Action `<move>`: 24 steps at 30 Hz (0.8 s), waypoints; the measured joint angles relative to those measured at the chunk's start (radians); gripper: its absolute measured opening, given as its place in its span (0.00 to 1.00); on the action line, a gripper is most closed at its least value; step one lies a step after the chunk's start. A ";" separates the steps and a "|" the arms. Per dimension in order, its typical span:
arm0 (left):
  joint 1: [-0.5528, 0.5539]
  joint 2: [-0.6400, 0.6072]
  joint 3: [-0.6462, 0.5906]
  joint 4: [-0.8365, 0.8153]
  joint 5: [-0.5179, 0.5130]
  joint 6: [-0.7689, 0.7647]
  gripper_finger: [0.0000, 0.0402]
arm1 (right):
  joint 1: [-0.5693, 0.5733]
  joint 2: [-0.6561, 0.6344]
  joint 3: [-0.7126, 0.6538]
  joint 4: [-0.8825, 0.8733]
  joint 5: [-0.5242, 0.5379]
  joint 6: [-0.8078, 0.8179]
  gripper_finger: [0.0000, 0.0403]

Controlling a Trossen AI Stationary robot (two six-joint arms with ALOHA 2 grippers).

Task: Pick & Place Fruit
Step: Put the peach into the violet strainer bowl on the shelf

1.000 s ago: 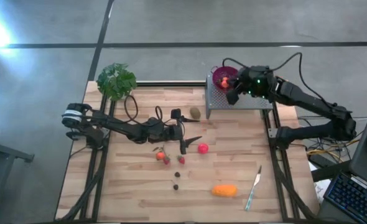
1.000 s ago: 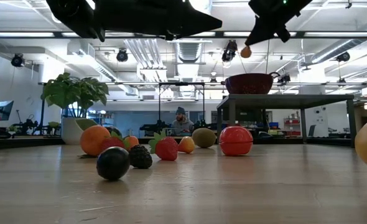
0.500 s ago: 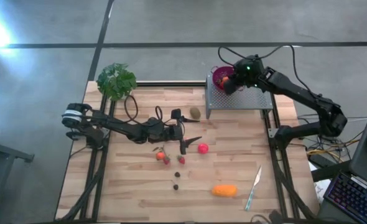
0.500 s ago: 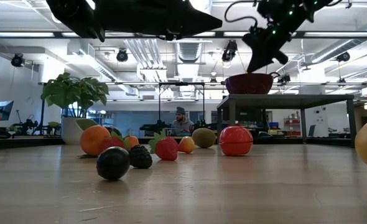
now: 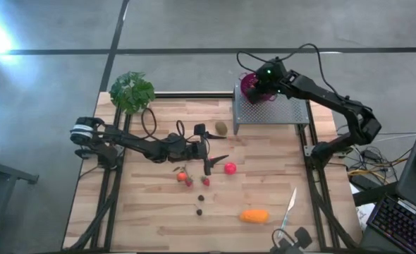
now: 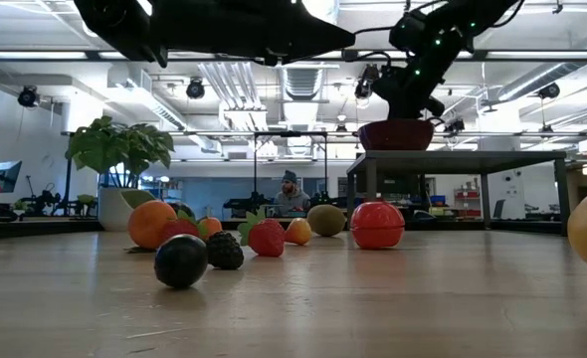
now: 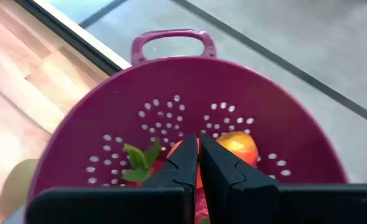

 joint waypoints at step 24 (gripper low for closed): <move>0.002 0.000 0.000 -0.007 0.000 0.005 0.78 | 0.001 0.014 0.075 -0.111 0.007 0.013 0.28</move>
